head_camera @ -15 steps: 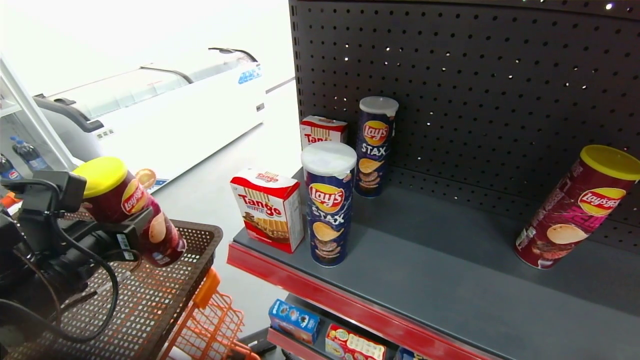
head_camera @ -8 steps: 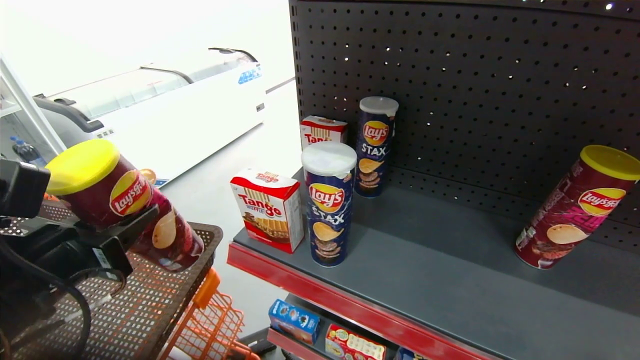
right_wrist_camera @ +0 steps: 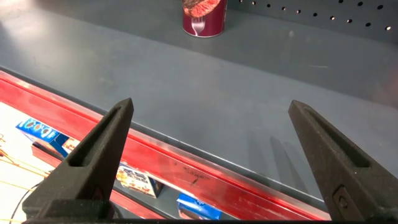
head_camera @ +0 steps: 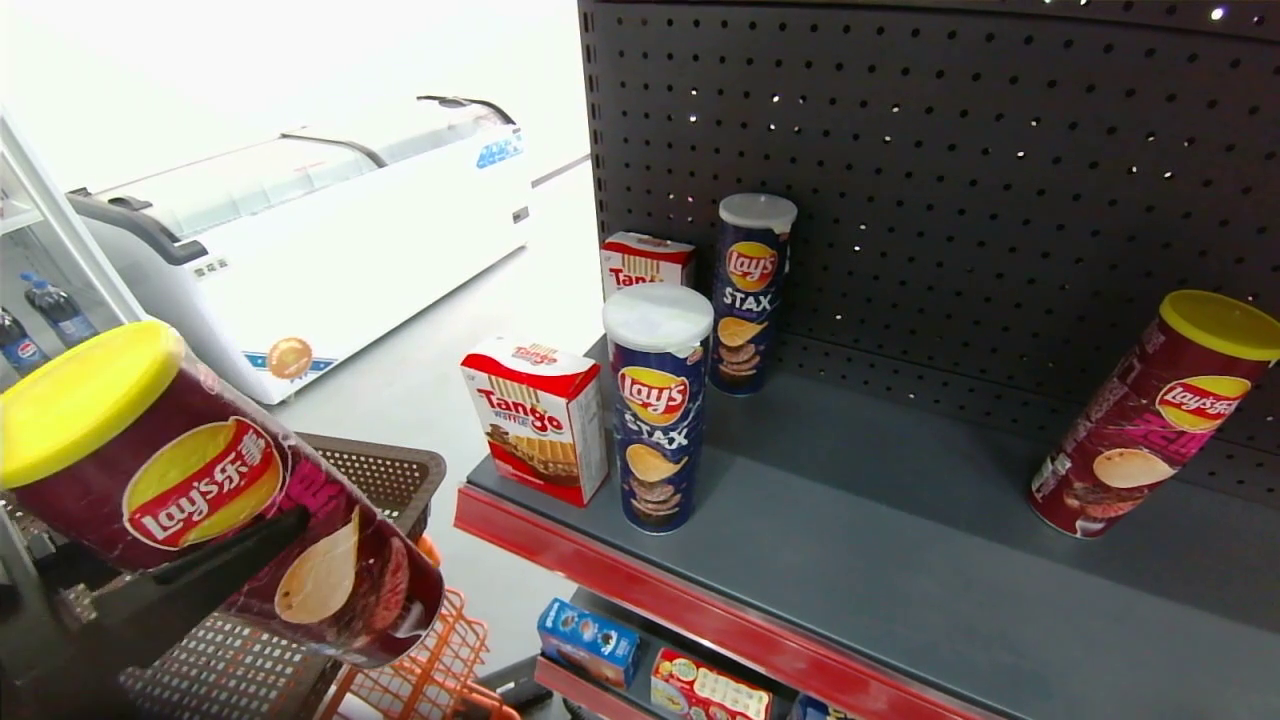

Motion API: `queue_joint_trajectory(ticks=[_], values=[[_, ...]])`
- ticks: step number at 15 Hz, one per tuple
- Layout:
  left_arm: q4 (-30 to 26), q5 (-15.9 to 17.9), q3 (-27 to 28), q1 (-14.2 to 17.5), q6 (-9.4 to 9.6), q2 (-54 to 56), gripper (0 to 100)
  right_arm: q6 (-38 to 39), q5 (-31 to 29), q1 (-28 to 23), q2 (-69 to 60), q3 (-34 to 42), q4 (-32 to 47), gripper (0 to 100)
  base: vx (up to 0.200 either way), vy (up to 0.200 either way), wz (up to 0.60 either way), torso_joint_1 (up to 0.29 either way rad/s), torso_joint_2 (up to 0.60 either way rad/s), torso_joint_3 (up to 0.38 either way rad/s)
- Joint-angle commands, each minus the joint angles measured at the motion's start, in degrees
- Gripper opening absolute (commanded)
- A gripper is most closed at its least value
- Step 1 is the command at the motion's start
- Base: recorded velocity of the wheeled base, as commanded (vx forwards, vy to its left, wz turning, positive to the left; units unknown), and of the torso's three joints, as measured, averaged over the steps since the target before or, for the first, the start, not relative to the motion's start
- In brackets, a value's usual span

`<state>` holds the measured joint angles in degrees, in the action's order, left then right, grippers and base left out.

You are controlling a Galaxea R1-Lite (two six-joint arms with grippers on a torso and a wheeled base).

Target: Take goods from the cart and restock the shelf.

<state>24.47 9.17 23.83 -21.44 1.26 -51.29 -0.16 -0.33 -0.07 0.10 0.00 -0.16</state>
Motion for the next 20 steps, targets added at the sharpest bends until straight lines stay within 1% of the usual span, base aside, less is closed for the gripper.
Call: queue_joint_trajectory(ticks=[1,4,7,8,9,10,11,12,13,14,19,20], values=[[0.05,0.06,1.22,-4.84,-0.03,-0.48,0,-0.02,-0.02,-0.01,0.08,0.0,-0.02,100,0.0,0.0,0.0,0.0,0.0,0.0],[-0.03,0.24,1.04,-10.9,-0.03,-1.01,0,-0.02,-0.02,-0.01,0.08,0.0,-0.02,100,0.0,0.0,0.0,0.0,0.0,0.0],[-0.21,0.24,1.04,-18.81,-0.03,-2.68,0,-0.02,-0.02,-0.01,0.08,0.0,-0.02,100,0.0,0.0,0.0,0.0,0.0,0.0],[-0.21,0.24,1.48,-20.92,0.06,-3.65,0,-0.02,-0.02,-0.01,0.08,0.0,-0.02,100,0.0,0.0,0.0,0.0,0.0,0.0],[-0.03,0.32,1.66,-22.33,0.06,-4.79,0,-0.11,-0.02,-0.01,0.08,0.0,-0.02,100,0.0,0.0,0.0,0.0,0.0,0.0],[0.14,0.32,1.66,-23.12,0.15,-5.76,0,-0.02,-0.02,-0.01,0.08,0.0,-0.02,100,0.0,0.0,0.0,0.0,0.0,0.0],[0.14,1.03,1.39,-23.38,0.15,-6.11,0,-0.02,-0.02,-0.01,0.08,0.0,-0.02,100,0.0,0.0,0.0,0.0,0.0,0.0],[0.14,3.75,1.3,-22.94,0.33,-6.63,0,-0.11,0.07,-0.01,0.08,0.0,-0.02,100,0.0,0.0,0.0,0.0,0.0,0.0],[0.14,5.6,1.3,-22.5,0.85,-6.99,0,-0.11,0.07,-0.01,0.08,0.0,-0.02,100,0.0,0.0,0.0,0.0,0.0,0.0],[0.14,5.95,1.39,-22.59,1.29,-7.43,0,-0.11,0.07,-0.01,0.08,0.0,-0.02,100,0.0,0.0,0.0,0.0,0.0,0.0],[0.23,5.69,1.92,-22.41,2.17,-10.24,0,-0.11,0.07,-0.01,0.08,0.0,-0.02,100,0.0,0.0,0.0,0.0,0.0,0.0],[0.23,5.6,2.89,-22.33,3.23,-11.91,0,-0.11,0.07,-0.01,0.08,0.0,-0.02,100,0.0,0.0,0.0,0.0,0.0,0.0]])
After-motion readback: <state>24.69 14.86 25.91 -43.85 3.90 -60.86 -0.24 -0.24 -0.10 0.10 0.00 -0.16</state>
